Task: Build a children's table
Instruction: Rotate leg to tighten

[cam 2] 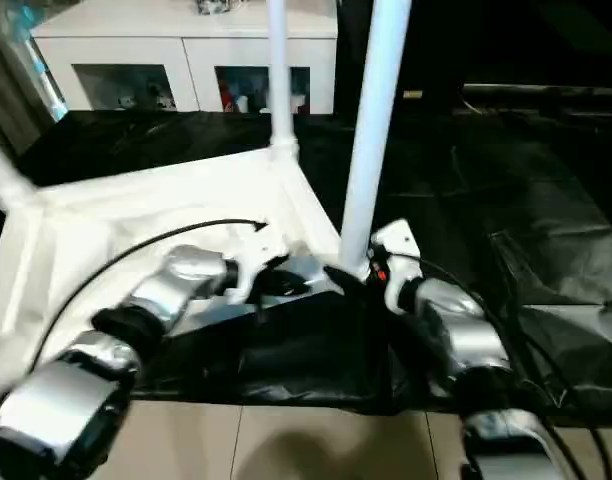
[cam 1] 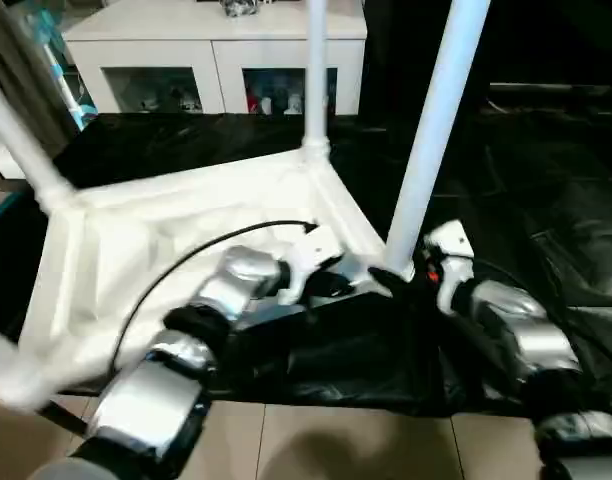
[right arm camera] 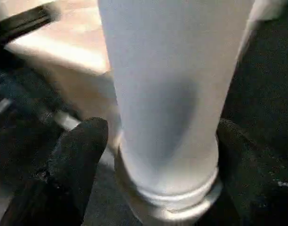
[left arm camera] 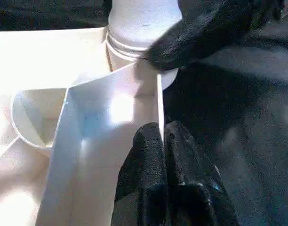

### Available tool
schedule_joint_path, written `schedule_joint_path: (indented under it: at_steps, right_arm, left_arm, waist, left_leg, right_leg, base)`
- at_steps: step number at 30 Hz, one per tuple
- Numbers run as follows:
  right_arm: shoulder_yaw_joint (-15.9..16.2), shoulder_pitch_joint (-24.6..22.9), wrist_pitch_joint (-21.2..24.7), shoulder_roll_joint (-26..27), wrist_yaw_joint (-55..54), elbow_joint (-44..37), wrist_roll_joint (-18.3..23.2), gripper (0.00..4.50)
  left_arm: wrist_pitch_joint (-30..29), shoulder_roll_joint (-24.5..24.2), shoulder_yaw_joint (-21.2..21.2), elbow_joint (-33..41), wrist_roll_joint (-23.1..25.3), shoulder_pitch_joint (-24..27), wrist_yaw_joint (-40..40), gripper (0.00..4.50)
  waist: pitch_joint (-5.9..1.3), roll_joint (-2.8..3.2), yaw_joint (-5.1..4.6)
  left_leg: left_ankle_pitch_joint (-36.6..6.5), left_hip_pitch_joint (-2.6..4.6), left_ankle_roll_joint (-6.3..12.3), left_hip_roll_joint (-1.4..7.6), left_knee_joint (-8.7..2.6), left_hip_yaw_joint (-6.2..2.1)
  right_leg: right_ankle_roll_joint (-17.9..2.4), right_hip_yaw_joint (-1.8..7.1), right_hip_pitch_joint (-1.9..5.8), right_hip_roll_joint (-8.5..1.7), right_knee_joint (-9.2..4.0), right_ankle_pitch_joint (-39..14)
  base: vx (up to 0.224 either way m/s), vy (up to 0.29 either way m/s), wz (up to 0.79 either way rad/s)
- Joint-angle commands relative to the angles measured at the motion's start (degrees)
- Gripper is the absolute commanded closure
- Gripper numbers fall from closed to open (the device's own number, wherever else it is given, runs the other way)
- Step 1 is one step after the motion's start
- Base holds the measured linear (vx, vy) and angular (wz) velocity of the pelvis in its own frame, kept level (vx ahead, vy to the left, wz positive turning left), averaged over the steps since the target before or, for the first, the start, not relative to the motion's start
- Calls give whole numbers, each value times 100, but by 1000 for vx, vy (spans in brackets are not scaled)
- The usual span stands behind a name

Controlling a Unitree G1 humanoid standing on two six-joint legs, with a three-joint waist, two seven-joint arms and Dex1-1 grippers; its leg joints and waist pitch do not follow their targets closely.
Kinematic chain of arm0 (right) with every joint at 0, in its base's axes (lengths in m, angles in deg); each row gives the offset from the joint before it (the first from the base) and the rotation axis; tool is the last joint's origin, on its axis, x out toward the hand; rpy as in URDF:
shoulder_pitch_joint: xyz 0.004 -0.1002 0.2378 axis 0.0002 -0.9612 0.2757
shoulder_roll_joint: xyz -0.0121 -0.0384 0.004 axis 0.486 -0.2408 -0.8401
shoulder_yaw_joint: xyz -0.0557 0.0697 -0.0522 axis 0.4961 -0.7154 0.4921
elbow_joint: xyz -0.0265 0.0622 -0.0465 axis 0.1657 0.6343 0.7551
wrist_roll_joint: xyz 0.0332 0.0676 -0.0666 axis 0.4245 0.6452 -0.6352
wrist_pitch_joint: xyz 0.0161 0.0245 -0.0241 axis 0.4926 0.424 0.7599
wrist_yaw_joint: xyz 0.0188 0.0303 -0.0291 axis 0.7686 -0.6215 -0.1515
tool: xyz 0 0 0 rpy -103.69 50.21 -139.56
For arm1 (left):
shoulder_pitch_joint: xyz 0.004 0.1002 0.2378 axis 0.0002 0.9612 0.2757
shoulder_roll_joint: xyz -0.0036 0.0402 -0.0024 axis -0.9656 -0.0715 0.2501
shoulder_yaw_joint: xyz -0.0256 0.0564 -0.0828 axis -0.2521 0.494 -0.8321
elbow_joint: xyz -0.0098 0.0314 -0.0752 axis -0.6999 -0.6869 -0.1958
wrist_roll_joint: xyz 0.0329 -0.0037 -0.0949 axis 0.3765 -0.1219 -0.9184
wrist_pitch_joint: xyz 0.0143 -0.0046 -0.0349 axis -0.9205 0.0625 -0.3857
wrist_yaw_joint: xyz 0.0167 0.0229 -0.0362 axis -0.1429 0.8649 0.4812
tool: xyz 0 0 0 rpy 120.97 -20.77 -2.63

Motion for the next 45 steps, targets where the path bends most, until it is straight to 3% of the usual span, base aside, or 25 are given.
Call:
schedule_joint_path:
  at_steps: [1, 6, 8, 9, 12, 19, 22, 24, 26, 29, 30, 31, 32, 33, 36, 38, 41, 45]
  right_arm:
    - [508, -180, 147, 39, 702, -168, 31, 72]
    - [461, -274, 288, -267, 1283, -417, 174, 72]
    - [485, -280, 317, -323, 1383, -457, 202, 72]
    - [485, -280, 317, -323, 1383, -457, 202, 105]
    - [511, -275, 384, -398, 1529, -524, 241, 124]
    - [530, -305, 507, -325, 1617, -613, 290, 181]
    - [539, -374, 612, -156, 1252, -552, 209, 186]
    - [481, -355, 613, -37, 885, -432, 136, 188]
    - [345, -290, 611, 167, 259, -198, 38, 188]
    - [-238, -16, 568, 909, -1910, 638, -96, 190]
    - [-298, 13, 561, 967, -2059, 702, -73, 190]
    - [-430, 116, 528, 1154, -2454, 880, -19, 190]
    - [-461, 183, 499, 1284, -2659, 964, -23, 190]
    - [-455, 191, 492, 1300, -2678, 972, -31, 190]
    - [-306, 249, 339, 1402, -2536, 928, -101, 190]
    - [-265, 279, 249, 1438, -2201, 829, -30, 190]
    - [-222, 262, 338, 1308, -1435, 571, 144, 118]
    - [11, 196, 244, 994, -893, 409, 48, 87]
  left_arm:
    - [124, 0, 226, 333, -68, 104, 605, 450]
    - [12, -352, 359, 730, -146, 327, 1289, 450]
    - [15, -391, 356, 764, -152, 354, 1338, 450]
    - [15, -391, 356, 764, -152, 354, 1338, 450]
    - [-15, -477, 337, 888, -157, 440, 1467, 450]
    - [-128, -520, 330, 1099, -175, 538, 1503, 450]
    - [-81, -362, 233, 924, -122, 455, 953, 450]
    - [-115, -264, 167, 797, -93, 384, 647, 450]
    - [-137, -117, 73, 615, -68, 274, 226, 450]
    - [-381, 383, -158, 87, 53, -100, -1241, 450]
    - [-392, 412, -153, 65, 66, -115, -1300, 450]
    - [-409, 509, -103, -8, 136, -160, -1467, 450]
    - [-402, 575, -49, -55, 199, -187, -1570, 450]
    - [-398, 583, -41, -60, 208, -190, -1581, 450]
    - [-396, 646, -39, -81, 181, -208, -1551, 450]
    - [-346, 647, -29, -114, 194, -232, -1491, 450]
    - [-172, 570, -46, -155, 188, -242, -1226, 450]
    - [-6, 427, 18, -58, 115, -141, -685, 450]
  waist:
    - [-372, -82, 60]
    - [-373, -74, 107]
    - [-369, -76, 151]
    - [-363, -69, 164]
    - [-360, -80, 195]
    - [-368, -86, 206]
    - [-361, -86, 209]
    - [-337, -86, 205]
    - [-296, -84, 163]
    - [-265, -103, 55]
    - [-264, -105, 31]
    - [-248, -52, -2]
    - [-256, -87, -57]
    - [-260, -50, -75]
    - [-285, -61, -120]
    - [-298, -62, -113]
    - [-319, -66, -97]
    - [-341, -60, -76]
  left_leg:
    - [-1133, -18, 756, 69, -361, 44]
    - [-1097, 13, 771, 91, -354, 67]
    - [-1188, 46, 683, 97, -362, 79]
    - [-1223, 57, 661, 102, -371, 77]
    - [-1250, 52, 564, 96, -378, 82]
    - [-1111, 34, 562, 90, -371, 78]
    - [-1132, 37, 545, 87, -372, 80]
    - [-1348, 62, 476, 85, -390, 85]
    - [-1739, 98, 288, 59, -415, 76]
    - [-2131, 133, 45, 15, -434, 10]
    - [-2150, 129, 41, 0, -425, 7]
    - [-2206, 103, 37, -19, -440, -24]
    - [-2312, 87, 61, -39, -438, -45]
    - [-2347, 84, 77, -41, -440, -52]
    - [-2371, 69, 228, -17, -456, -50]
    - [-2276, 65, 304, -7, -459, -30]
    - [-2104, 34, 390, 5, -458, -17]
    - [-1737, 6, 475, 30, -452, -1]
  right_leg:
    - [-1539, 121, 334, -213, -346, -1070]
    - [-1693, 136, 317, -210, -301, -840]
    - [-1691, 144, 297, -205, -307, -920]
    - [-1682, 144, 293, -204, -313, -966]
    - [-1596, 152, 297, -211, -315, -1074]
    - [-1559, 150, 308, -216, -300, -1004]
    - [-1533, 150, 300, -212, -312, -1070]
    - [-1465, 148, 277, -209, -355, -1405]
    - [-1253, 145, 231, -222, -438, -2181]
    - [-832, 99, 185, -226, -547, -3157]
    - [-772, 96, 173, -224, -554, -3265]
    - [-650, 76, 178, -234, -599, -3460]
    - [-550, 38, 189, -221, -626, -3562]
    - [-535, 32, 194, -220, -632, -3550]
    - [-634, 28, 193, -217, -650, -3206]
    - [-808, 49, 198, -209, -629, -2844]
    - [-995, 71, 245, -211, -577, -2421]
    - [-1238, 92, 285, -225, -491, -1860]
  base:
    - [0, 0, 0]
    - [0, 0, 0]
    - [0, 0, 0]
    - [0, 0, 0]
    - [0, 0, 0]
    - [0, 0, 0]
    - [0, 0, 0]
    - [0, 0, 0]
    - [0, 0, 0]
    - [-42, 6, -2]
    - [-63, 15, -5]
    - [0, 0, 0]
    - [0, 0, 0]
    - [0, 0, 0]
    - [0, 0, 0]
    - [0, 0, 0]
    - [0, 0, 0]
    - [0, 0, 0]
